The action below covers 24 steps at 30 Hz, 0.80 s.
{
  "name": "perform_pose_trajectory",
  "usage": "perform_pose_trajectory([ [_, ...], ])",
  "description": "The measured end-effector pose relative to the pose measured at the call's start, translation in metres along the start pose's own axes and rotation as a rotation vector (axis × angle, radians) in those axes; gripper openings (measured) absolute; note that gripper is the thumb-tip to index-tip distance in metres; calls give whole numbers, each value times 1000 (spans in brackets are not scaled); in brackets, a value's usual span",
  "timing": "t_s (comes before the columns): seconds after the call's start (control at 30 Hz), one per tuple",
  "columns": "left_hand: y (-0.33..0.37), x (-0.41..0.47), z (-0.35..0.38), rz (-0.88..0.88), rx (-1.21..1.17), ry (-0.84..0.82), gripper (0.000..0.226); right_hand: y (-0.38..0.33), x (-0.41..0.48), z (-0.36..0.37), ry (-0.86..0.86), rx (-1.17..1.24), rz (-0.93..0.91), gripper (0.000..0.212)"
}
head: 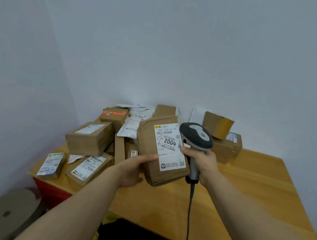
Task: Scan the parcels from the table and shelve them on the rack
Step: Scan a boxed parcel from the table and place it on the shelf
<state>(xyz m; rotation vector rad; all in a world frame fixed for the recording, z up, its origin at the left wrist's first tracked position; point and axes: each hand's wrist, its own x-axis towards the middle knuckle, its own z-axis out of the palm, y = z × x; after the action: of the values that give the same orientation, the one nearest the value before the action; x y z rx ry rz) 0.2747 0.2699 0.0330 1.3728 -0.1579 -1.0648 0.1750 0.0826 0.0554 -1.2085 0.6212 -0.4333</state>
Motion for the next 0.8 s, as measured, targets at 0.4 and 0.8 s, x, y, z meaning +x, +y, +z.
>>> perform_pose_trajectory([
  [0.4, 14, -25, 18, 90, 149, 417, 76, -20, -31, -24, -140, -177, -77, 15],
  [0.8, 34, -28, -20, 173, 183, 718, 61, -29, -59, 4, -413, -345, 68, 19],
])
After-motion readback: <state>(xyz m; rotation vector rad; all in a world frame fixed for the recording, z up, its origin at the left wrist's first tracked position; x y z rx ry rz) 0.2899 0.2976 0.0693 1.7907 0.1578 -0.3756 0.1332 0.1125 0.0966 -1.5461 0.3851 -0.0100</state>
